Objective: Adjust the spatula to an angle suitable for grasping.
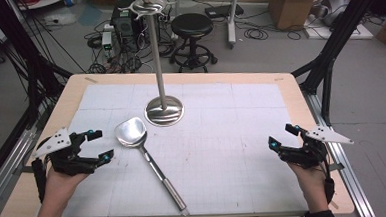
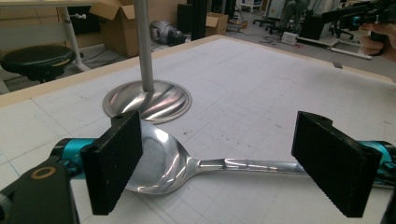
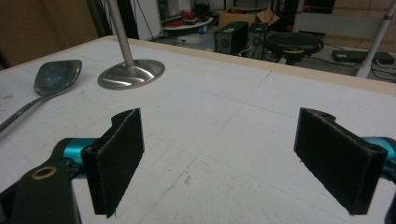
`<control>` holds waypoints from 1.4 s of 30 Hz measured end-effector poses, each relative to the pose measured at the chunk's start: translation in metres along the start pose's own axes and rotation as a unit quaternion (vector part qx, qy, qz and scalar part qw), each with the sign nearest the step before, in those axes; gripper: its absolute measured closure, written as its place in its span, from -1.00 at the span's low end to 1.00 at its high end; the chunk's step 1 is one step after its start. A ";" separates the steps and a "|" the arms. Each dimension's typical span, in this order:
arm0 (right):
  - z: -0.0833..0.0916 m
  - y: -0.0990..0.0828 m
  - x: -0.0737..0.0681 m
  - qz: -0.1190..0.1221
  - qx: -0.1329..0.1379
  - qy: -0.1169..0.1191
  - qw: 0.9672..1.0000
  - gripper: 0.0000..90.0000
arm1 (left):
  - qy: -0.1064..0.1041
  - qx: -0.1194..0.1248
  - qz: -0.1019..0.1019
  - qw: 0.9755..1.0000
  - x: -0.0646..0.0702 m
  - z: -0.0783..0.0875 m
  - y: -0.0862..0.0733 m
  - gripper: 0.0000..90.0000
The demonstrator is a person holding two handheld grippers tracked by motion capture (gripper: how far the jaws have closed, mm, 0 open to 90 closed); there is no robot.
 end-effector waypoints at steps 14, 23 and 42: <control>0.002 0.002 -0.001 0.003 0.002 -0.005 1.000 -0.66 | -0.011 -0.001 -0.012 1.000 0.006 0.003 0.003 -0.59; 0.001 0.002 -0.001 0.002 0.001 -0.005 1.000 -0.66 | -0.035 -0.022 -0.036 0.999 0.022 -0.002 0.002 -0.21; 0.000 0.002 -0.002 0.005 0.001 -0.005 1.000 -0.66 | -0.134 -0.075 -0.072 0.986 0.061 -0.024 -0.014 0.63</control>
Point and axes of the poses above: each handheld gripper's, and its own axes: z roughly backward along the jaws, y roughly out of its top, x roughly to its right, the point moved 6 cm from there along -z, roughly forward along the jaws, and after that the axes turned 3 degrees about y, right-handed, at the moved point
